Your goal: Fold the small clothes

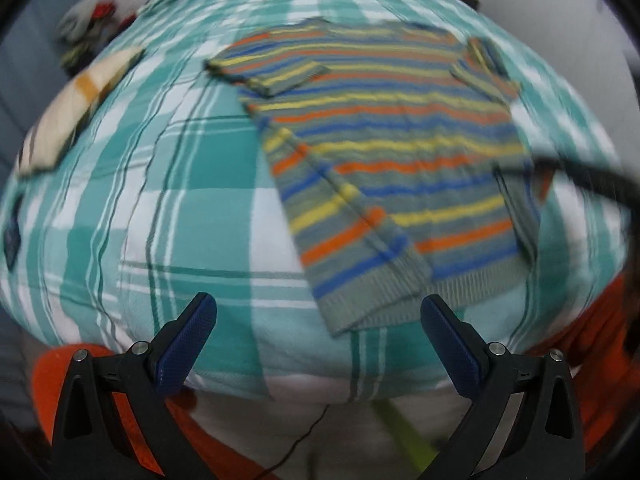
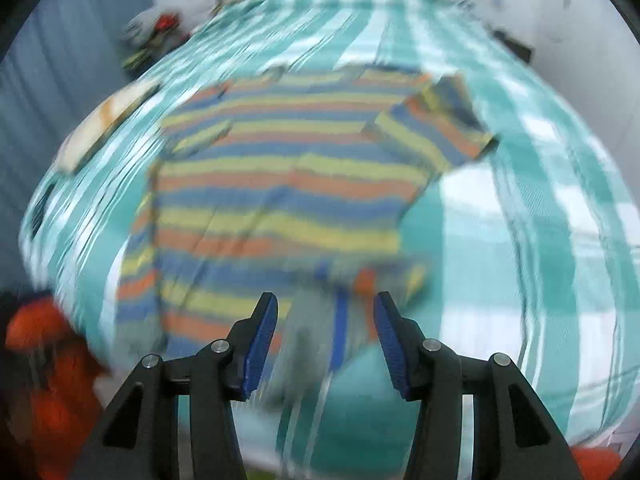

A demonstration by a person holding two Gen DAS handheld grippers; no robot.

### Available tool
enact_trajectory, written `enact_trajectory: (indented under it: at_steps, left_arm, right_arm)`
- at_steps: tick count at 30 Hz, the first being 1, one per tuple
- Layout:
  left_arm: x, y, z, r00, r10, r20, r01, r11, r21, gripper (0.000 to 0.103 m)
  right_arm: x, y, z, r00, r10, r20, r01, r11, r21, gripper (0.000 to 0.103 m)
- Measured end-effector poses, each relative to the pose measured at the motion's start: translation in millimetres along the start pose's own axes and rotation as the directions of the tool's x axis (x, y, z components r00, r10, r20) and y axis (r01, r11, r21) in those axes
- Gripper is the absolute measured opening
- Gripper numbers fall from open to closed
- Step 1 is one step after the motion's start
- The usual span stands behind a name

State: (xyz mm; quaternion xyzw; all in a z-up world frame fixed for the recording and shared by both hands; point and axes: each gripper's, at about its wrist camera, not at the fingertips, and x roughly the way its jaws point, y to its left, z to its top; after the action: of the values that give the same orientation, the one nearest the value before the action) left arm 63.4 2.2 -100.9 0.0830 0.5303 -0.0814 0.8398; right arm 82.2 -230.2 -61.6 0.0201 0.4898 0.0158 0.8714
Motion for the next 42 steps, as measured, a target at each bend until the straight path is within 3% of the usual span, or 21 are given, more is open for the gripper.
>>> enact_trajectory:
  at_steps: [1, 3, 4, 5, 6, 11, 13, 15, 16, 17, 21, 23, 28, 29, 31, 32, 34, 39, 42]
  left_arm:
    - [0, -1, -3, 1.0, 0.006, 0.001, -0.006, 1.0, 0.01, 0.102]
    - [1, 6, -11, 1.0, 0.017, -0.005, -0.017, 1.0, 0.004, 0.102]
    - [2, 9, -13, 1.0, 0.025, -0.007, -0.025, 1.0, -0.002, 0.102]
    - [3, 16, -15, 0.999, 0.04, -0.011, -0.04, 0.999, -0.013, 0.102]
    - [3, 25, -19, 0.998, 0.059, -0.011, -0.059, 0.998, -0.028, 0.102]
    - [-4, 51, -36, 0.998, 0.056, 0.011, -0.055, 0.996, -0.07, 0.102]
    - [-2, 42, -35, 1.0, 0.019, 0.017, -0.019, 0.999, -0.031, 0.102]
    - [3, 22, -27, 1.0, -0.009, 0.025, 0.008, 0.999, 0.04, 0.102]
    - [5, 17, -22, 0.999, -0.023, 0.036, 0.021, 0.998, 0.062, 0.102]
    - [8, 6, -16, 0.997, -0.046, 0.064, 0.04, 0.994, 0.101, 0.102]
    - [31, -20, 0, 0.995, -0.018, 0.095, 0.0, 0.983, 0.186, 0.096]
    - [45, -32, 6, 0.996, 0.011, 0.092, -0.031, 0.975, 0.22, 0.089]
    - [68, -46, 6, 0.996, 0.031, 0.088, -0.053, 0.966, 0.254, 0.087]
    - [68, -45, 6, 0.996, 0.011, 0.088, -0.032, 0.97, 0.24, 0.085]
    - [66, -40, 7, 0.996, -0.043, 0.072, 0.027, 0.978, 0.207, 0.061]
    - [65, -38, 8, 0.996, -0.05, 0.076, 0.034, 0.98, 0.194, 0.052]
    - [62, -31, 10, 0.996, -0.048, 0.077, 0.034, 0.984, 0.172, 0.007]
    - [38, 21, 12, 0.976, -0.211, 0.053, 0.21, 0.978, 0.019, 0.003]
    - [26, 66, 4, 0.969, -0.241, 0.05, 0.244, 0.966, -0.082, 0.003]
  right_arm:
    - [5, 1, 11, 1.0, 0.0, 0.01, 0.0, 1.0, -0.014, 0.051]
    - [22, 8, 19, 0.999, -0.001, -0.048, -0.005, 0.993, -0.116, 0.054]
    - [40, 12, 17, 0.992, 0.02, -0.122, -0.039, 0.988, -0.151, 0.04]
    - [54, 11, 7, 0.983, 0.027, -0.183, -0.057, 0.986, -0.157, 0.012]
    - [60, 6, -2, 0.969, 0.023, -0.246, -0.062, 0.986, -0.152, 0.009]
    - [19, -27, -63, 0.939, 0.008, -0.345, -0.052, 0.992, -0.119, 0.009]
    - [7, -41, -82, 0.935, -0.029, -0.353, -0.003, 0.996, -0.09, 0.017]
    - [-2, -56, -91, 0.947, -0.021, -0.321, 0.012, 1.0, -0.028, 0.039]
    - [-8, -61, -93, 0.954, -0.001, -0.3, 0.006, 1.0, 0.014, 0.055]
    - [-13, -66, -94, 0.963, 0.029, -0.268, -0.011, 0.998, 0.068, 0.059]
    - [-16, -79, -100, 0.968, 0.144, -0.204, -0.093, 0.966, 0.242, 0.059]
    - [-16, -81, -103, 0.968, 0.166, -0.189, -0.111, 0.955, 0.274, 0.059]
    - [-14, -83, -107, 0.962, 0.223, -0.16, -0.164, 0.934, 0.317, 0.059]
    - [-12, -86, -110, 0.956, 0.25, -0.152, -0.184, 0.918, 0.352, 0.059]
    - [-9, -95, -118, 0.941, 0.313, -0.131, -0.231, 0.873, 0.429, 0.059]
    - [-2, -103, -124, 0.929, 0.355, -0.107, -0.26, 0.829, 0.495, 0.059]
    - [7, -113, -132, 0.911, 0.405, -0.073, -0.294, 0.764, 0.574, 0.059]
    - [27, -121, -140, 0.83, 0.55, 0.09, -0.448, 0.561, 0.696, 0.059]
    - [26, -120, -137, 0.84, 0.534, 0.095, -0.44, 0.57, 0.694, 0.059]
